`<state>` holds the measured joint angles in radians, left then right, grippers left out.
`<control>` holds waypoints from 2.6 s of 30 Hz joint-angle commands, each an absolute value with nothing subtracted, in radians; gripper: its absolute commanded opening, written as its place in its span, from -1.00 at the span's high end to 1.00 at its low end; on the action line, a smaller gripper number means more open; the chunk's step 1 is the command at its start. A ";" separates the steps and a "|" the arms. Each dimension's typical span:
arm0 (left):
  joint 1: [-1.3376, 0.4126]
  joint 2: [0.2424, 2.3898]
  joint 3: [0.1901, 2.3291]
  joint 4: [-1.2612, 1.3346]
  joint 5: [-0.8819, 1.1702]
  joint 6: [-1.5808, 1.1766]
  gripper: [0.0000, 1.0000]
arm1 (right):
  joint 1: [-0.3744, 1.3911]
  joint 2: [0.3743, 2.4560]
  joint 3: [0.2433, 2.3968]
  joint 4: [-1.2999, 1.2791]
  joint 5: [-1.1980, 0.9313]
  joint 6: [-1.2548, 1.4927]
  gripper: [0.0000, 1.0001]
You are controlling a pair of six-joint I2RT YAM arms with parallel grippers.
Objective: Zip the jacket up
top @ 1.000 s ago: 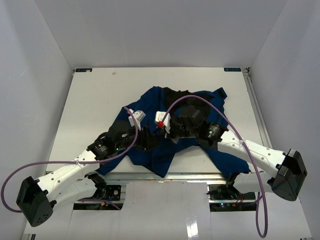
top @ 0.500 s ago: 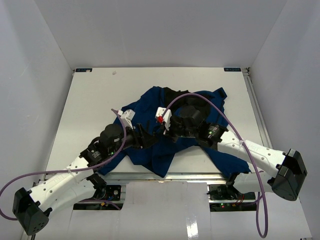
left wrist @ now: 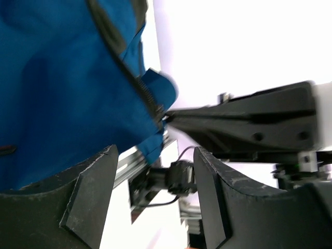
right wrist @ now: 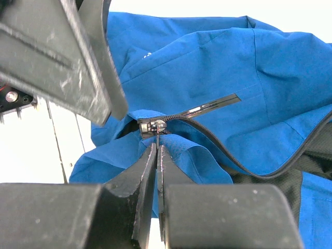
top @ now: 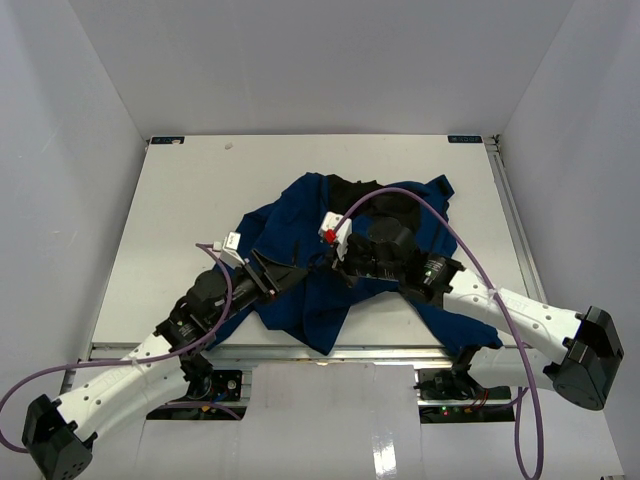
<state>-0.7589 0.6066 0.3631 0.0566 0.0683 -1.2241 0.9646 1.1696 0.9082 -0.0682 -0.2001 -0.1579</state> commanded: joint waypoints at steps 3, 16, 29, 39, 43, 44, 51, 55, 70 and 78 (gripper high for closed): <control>-0.758 0.693 0.338 0.331 0.081 -1.229 -0.27 | 0.973 1.129 0.890 0.036 -0.188 -0.124 0.84; -0.758 0.727 0.355 0.310 0.028 -1.134 0.76 | 0.977 1.139 0.884 0.045 -0.180 -0.117 0.84; -0.759 0.679 0.335 0.292 0.040 -1.097 1.00 | 0.971 1.169 0.902 0.060 -0.080 -0.137 0.85; -0.758 0.601 0.328 0.222 0.015 -1.091 1.00 | 0.829 1.217 0.949 0.031 0.009 -0.116 0.85; -0.759 0.596 0.331 0.216 0.018 -1.090 1.00 | 0.791 1.225 0.969 0.025 -0.026 -0.123 0.85; -0.758 0.595 0.331 0.214 0.021 -1.091 1.00 | 0.784 1.228 0.977 0.023 -0.028 -0.126 0.85; -0.758 0.545 0.365 0.117 0.008 -1.080 1.00 | 0.673 1.274 1.007 0.014 -0.058 -0.109 0.84; -0.759 0.486 0.406 0.035 -0.044 -1.057 1.00 | 0.641 1.293 1.014 0.018 -0.089 -0.106 0.84; -0.758 0.361 0.506 -0.211 -0.137 -0.974 1.00 | 0.574 1.291 1.027 0.002 -0.098 -0.123 0.85; -0.759 0.336 0.566 -0.296 -0.187 -0.841 1.00 | 0.574 1.274 1.029 0.002 -0.145 -0.129 0.84</control>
